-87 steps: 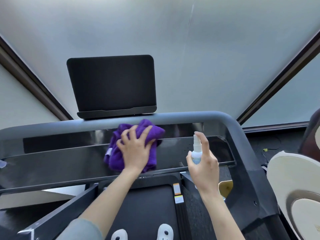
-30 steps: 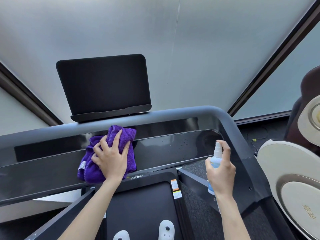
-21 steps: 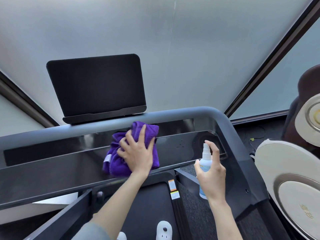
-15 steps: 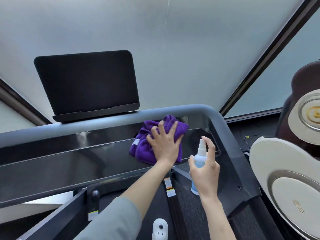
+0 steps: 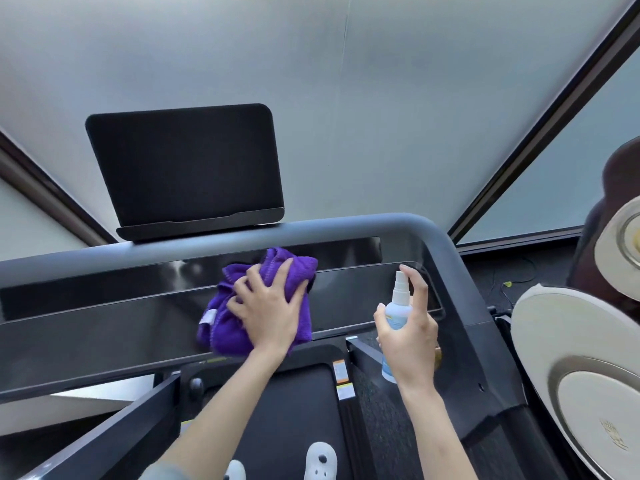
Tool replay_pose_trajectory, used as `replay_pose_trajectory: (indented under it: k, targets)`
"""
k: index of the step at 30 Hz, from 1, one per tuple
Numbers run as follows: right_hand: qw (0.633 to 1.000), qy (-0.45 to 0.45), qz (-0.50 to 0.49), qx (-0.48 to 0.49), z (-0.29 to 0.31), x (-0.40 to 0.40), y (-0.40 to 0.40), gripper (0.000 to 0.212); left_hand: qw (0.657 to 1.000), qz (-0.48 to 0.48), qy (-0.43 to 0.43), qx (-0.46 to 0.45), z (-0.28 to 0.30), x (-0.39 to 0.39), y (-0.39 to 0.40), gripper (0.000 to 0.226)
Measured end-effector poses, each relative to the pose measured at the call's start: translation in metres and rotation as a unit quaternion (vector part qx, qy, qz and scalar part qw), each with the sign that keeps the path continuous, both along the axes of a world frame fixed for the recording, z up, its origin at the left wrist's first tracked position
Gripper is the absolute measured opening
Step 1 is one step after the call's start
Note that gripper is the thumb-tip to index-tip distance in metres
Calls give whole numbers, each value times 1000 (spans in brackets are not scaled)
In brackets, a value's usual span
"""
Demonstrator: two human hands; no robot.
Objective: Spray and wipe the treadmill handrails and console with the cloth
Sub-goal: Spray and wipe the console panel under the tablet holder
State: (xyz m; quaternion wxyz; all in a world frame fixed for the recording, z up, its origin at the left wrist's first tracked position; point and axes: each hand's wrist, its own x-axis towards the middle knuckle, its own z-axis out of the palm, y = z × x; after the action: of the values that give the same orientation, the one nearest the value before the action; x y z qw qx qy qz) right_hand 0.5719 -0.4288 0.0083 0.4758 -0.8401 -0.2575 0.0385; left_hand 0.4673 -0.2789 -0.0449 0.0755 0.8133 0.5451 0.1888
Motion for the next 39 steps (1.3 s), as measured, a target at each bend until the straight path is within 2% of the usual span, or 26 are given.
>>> replay_pose_trajectory:
  k: [6,10,12,15,18,26,29,32,34,37,39]
  targets:
    - [1000,-23,4,-4,5,12,-8,65,992,-120,41,-19,6,81,-42,53]
    - [999,-26,-28,-1,4,20,-21,63,975,-220,37,-16,9,66,-47,48]
    - [999,-6,-34,3,3,24,-29,60,980,-196,26,4,5,34,-33,46]
    - [999,-14,-34,3,3,26,-37,60,995,-97,-7,8,-6,-5,-17,45]
    - [999,-14,-36,5,3,28,-42,60,997,-71,1,18,-9,12,-30,40]
    - [999,-18,-38,8,6,32,-55,64,980,-188,53,-37,4,143,-88,48]
    - [999,-21,-28,13,8,30,-53,65,973,-221,43,-57,6,144,-93,46]
    - [999,-31,-25,8,8,29,-47,64,963,-264,35,-28,6,112,-75,38]
    - [999,-30,-25,9,8,29,-42,63,973,-231,21,-6,4,84,-57,33]
    - [999,-31,-29,16,9,32,-41,62,993,-119,-14,1,-3,55,-37,32]
    - [999,-27,-36,18,10,36,-43,62,999,-47,-5,-14,-4,63,-36,35]
